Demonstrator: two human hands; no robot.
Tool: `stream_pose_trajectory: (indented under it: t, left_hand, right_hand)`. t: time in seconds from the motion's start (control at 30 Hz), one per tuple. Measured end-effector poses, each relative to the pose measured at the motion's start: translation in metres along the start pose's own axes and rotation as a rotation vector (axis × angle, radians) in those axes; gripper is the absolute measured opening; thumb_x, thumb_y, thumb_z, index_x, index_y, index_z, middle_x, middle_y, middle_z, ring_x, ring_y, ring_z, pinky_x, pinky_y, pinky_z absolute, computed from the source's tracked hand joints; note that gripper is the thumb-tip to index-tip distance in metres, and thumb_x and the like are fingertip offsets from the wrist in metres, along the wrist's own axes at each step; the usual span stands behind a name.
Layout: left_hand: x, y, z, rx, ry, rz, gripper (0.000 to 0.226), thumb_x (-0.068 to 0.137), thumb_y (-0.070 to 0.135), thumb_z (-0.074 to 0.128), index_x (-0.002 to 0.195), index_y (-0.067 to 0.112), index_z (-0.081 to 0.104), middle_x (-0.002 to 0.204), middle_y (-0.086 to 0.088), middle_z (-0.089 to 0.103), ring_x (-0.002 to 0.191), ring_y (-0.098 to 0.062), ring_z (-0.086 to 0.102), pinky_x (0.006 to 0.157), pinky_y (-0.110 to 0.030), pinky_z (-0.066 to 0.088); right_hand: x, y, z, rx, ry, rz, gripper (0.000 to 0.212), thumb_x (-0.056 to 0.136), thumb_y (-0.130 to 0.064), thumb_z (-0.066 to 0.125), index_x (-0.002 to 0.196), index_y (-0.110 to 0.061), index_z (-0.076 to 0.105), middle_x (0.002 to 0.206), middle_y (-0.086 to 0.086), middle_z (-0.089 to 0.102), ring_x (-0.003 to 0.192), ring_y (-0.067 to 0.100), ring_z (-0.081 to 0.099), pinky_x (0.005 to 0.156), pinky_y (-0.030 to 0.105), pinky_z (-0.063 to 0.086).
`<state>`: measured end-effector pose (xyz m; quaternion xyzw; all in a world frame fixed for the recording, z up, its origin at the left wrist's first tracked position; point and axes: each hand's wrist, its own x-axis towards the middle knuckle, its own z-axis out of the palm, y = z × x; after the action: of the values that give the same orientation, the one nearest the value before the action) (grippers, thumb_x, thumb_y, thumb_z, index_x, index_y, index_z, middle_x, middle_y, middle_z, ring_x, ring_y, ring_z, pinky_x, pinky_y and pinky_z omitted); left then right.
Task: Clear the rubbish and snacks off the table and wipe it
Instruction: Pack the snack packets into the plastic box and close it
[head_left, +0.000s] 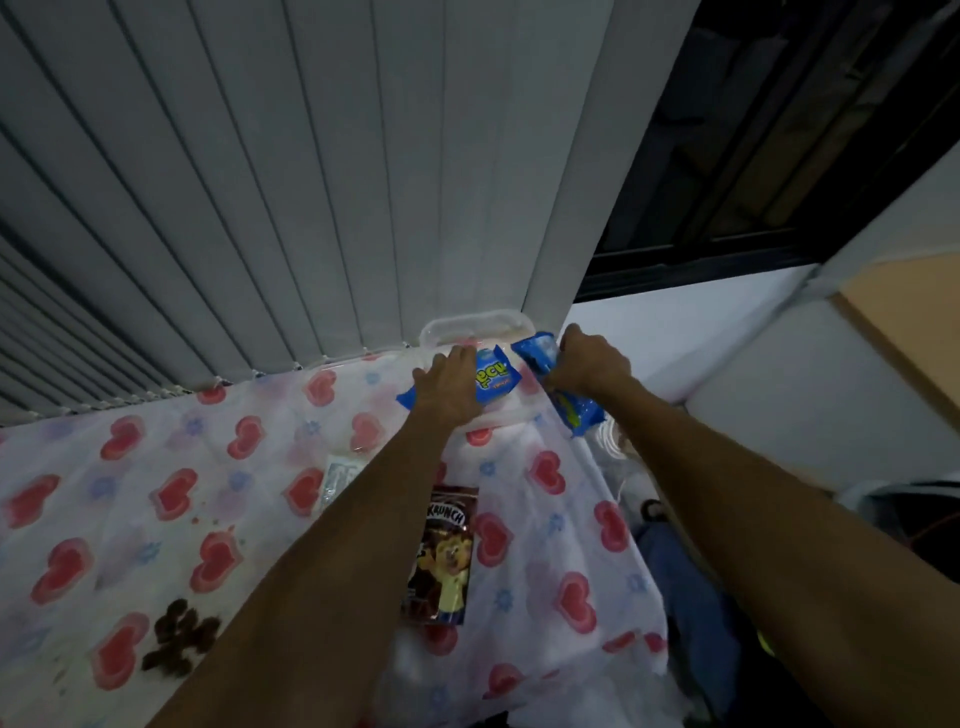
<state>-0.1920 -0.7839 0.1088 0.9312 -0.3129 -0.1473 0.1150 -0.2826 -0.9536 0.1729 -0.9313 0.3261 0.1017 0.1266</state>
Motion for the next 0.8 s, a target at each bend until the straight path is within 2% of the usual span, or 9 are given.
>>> stream_pose_trajectory:
  t: [0.13, 0.2, 0.33, 0.43, 0.6, 0.7, 0.8]
  left_hand:
    - [0.037, 0.007, 0.033, 0.024, 0.023, 0.042, 0.071, 0.086, 0.043, 0.073, 0.145, 0.022, 0.04, 0.141, -0.002, 0.051, 0.129, -0.029, 0.049, 0.106, -0.051, 0.036]
    - [0.05, 0.009, 0.047, 0.011, 0.012, 0.05, 0.068, 0.088, 0.042, 0.071, 0.146, 0.023, 0.042, 0.142, -0.003, 0.052, 0.13, -0.029, 0.049, 0.108, -0.052, 0.036]
    - [0.06, 0.005, 0.068, 0.023, -0.043, 0.017, 0.067, 0.091, 0.037, 0.07, 0.148, 0.021, 0.041, 0.145, -0.004, 0.053, 0.133, -0.028, 0.05, 0.111, -0.054, 0.038]
    - [0.064, 0.002, 0.072, -0.023, -0.031, 0.019, 0.06, 0.092, 0.034, 0.069, 0.146, 0.021, 0.045, 0.144, -0.004, 0.056, 0.132, -0.027, 0.053, 0.108, -0.05, 0.042]
    - [0.066, -0.004, 0.068, -0.215, -0.089, 0.031, 0.054, 0.084, 0.031, 0.078, 0.131, 0.015, 0.06, 0.125, -0.009, 0.069, 0.11, -0.028, 0.067, 0.097, -0.047, 0.055]
    - [0.058, -0.018, 0.053, -0.272, -0.122, 0.011, 0.049, 0.086, 0.026, 0.075, 0.132, 0.016, 0.063, 0.126, -0.007, 0.069, 0.107, -0.025, 0.068, 0.095, -0.04, 0.056]
    - [0.043, -0.041, 0.039, -0.269, -0.014, -0.009, 0.034, 0.089, 0.023, 0.071, 0.122, 0.014, 0.069, 0.12, -0.009, 0.069, 0.106, -0.027, 0.066, 0.091, -0.039, 0.055]
  right_hand:
    - [0.05, 0.0, -0.01, -0.065, 0.094, -0.081, 0.056, 0.078, -0.037, 0.076, 0.12, -0.016, 0.046, 0.106, 0.011, 0.065, 0.088, 0.029, 0.063, 0.07, 0.037, 0.048]
    - [0.075, -0.007, -0.004, -0.052, 0.107, -0.17, 0.048, 0.08, -0.035, 0.075, 0.116, -0.017, 0.049, 0.105, 0.01, 0.066, 0.09, 0.03, 0.064, 0.069, 0.036, 0.047]
    - [0.113, -0.031, 0.032, -0.054, 0.097, -0.331, 0.045, 0.081, -0.033, 0.075, 0.117, -0.018, 0.052, 0.105, 0.008, 0.067, 0.094, 0.029, 0.065, 0.07, 0.036, 0.051]
    - [0.127, -0.047, 0.065, -0.089, 0.068, -0.438, 0.047, 0.08, -0.03, 0.077, 0.117, -0.018, 0.052, 0.107, 0.009, 0.068, 0.098, 0.031, 0.065, 0.079, 0.043, 0.056]
    - [0.147, -0.058, 0.095, -0.161, -0.096, -0.404, 0.047, 0.083, -0.027, 0.071, 0.125, -0.021, 0.051, 0.113, 0.012, 0.065, 0.108, 0.035, 0.061, 0.089, 0.046, 0.053]
    - [0.153, -0.059, 0.104, -0.11, -0.209, -0.413, 0.043, 0.083, -0.033, 0.07, 0.122, -0.02, 0.055, 0.114, 0.013, 0.066, 0.105, 0.035, 0.063, 0.09, 0.045, 0.053]
    - [0.145, -0.063, 0.105, -0.069, -0.304, -0.424, 0.041, 0.088, -0.028, 0.07, 0.121, -0.008, 0.058, 0.113, 0.016, 0.068, 0.103, 0.032, 0.065, 0.089, 0.042, 0.054]
